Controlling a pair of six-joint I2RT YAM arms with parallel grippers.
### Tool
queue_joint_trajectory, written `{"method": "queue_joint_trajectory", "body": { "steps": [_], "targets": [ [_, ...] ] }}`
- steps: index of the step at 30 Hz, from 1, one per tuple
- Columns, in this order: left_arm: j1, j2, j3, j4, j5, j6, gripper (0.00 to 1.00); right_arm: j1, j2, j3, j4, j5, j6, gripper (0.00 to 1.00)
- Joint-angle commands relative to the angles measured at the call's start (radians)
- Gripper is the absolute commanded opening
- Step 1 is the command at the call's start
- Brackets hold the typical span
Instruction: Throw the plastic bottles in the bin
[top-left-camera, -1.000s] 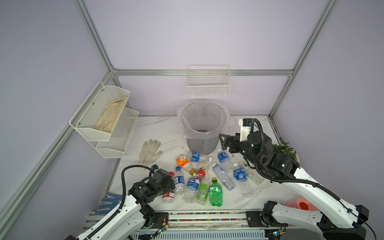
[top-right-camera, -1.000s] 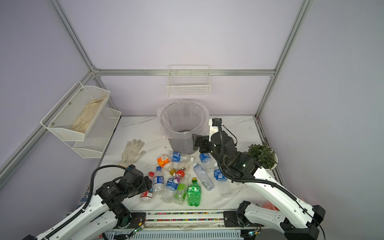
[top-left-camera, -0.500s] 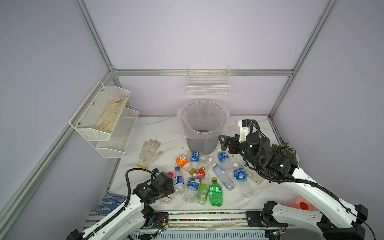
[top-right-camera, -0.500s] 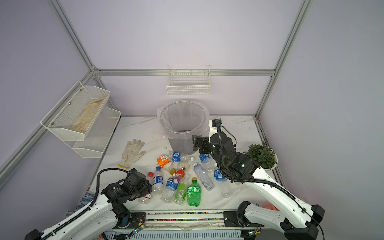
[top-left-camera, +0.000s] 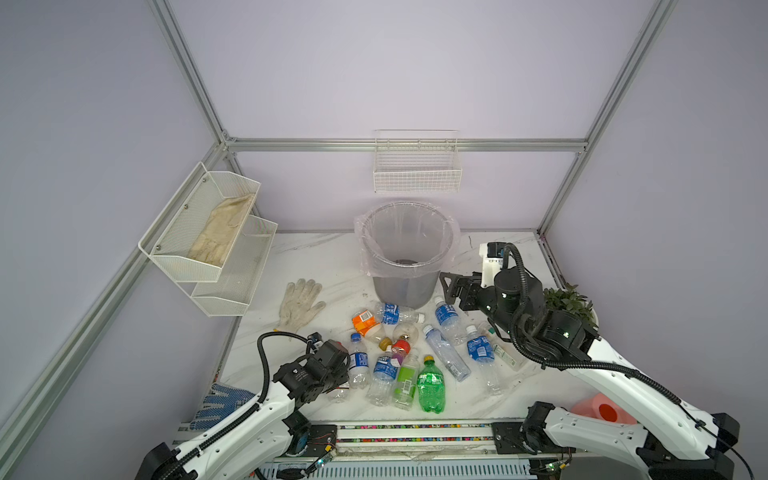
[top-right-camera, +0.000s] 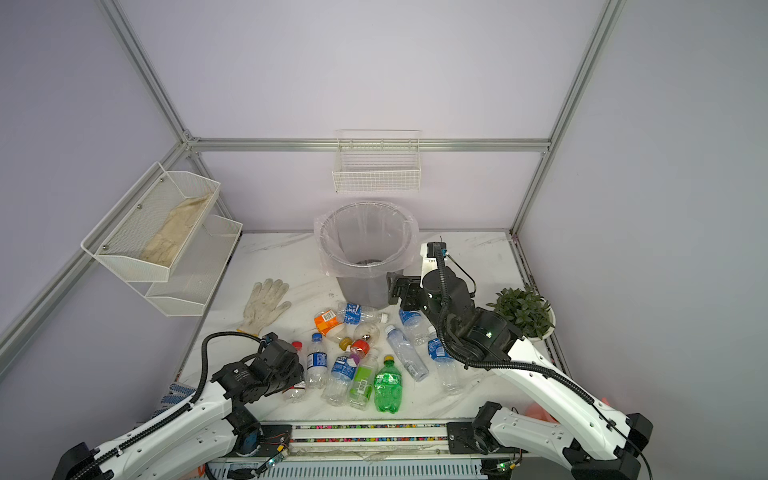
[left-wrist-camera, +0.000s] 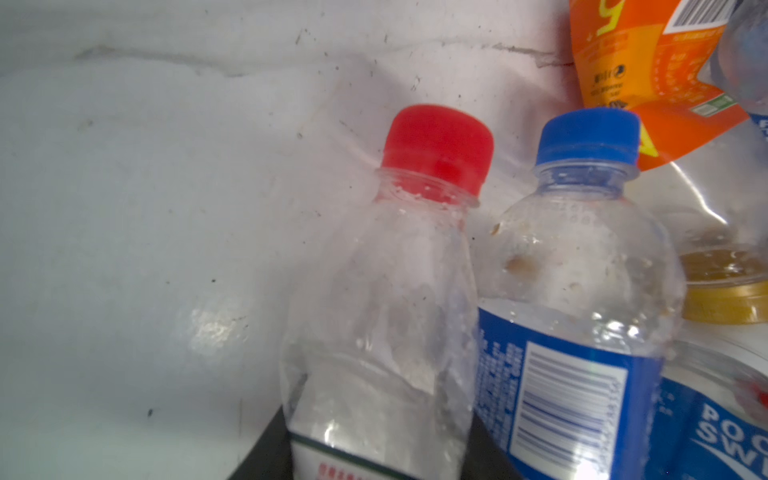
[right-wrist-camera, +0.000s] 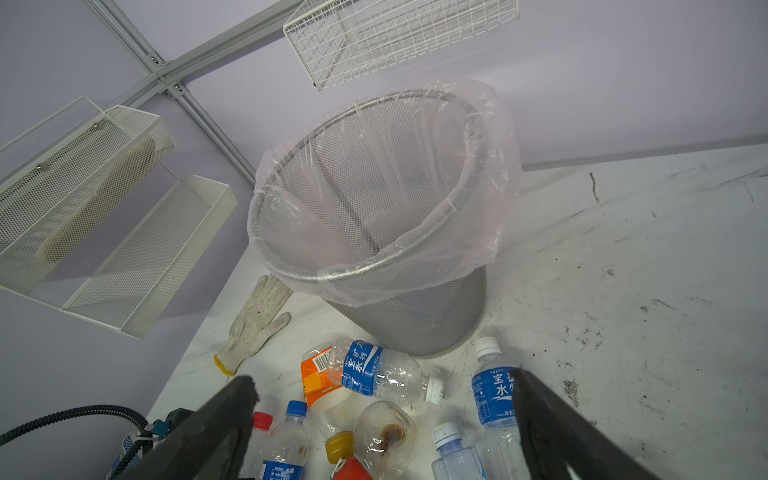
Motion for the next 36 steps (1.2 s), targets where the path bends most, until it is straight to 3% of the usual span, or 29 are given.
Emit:
{"method": "queue_joint_trajectory", "body": {
  "steps": [1, 18, 27, 36],
  "targets": [
    [-0.003, -0.014, -0.011, -0.015, -0.036, -0.005, 0.38, 0.003, -0.024, -0.011, -0.016, 0.024, 0.015, 0.97],
    [-0.001, -0.094, 0.242, -0.145, -0.141, 0.084, 0.36, 0.002, -0.056, -0.029, -0.024, 0.024, 0.024, 0.97],
    [-0.003, -0.088, 0.448, -0.117, -0.201, 0.226, 0.36, 0.003, -0.059, -0.044, -0.027, 0.021, 0.027, 0.98],
    [-0.003, 0.007, 0.717, -0.025, -0.216, 0.427, 0.36, 0.001, -0.071, -0.063, -0.025, 0.013, 0.035, 0.98]
  ]
}}
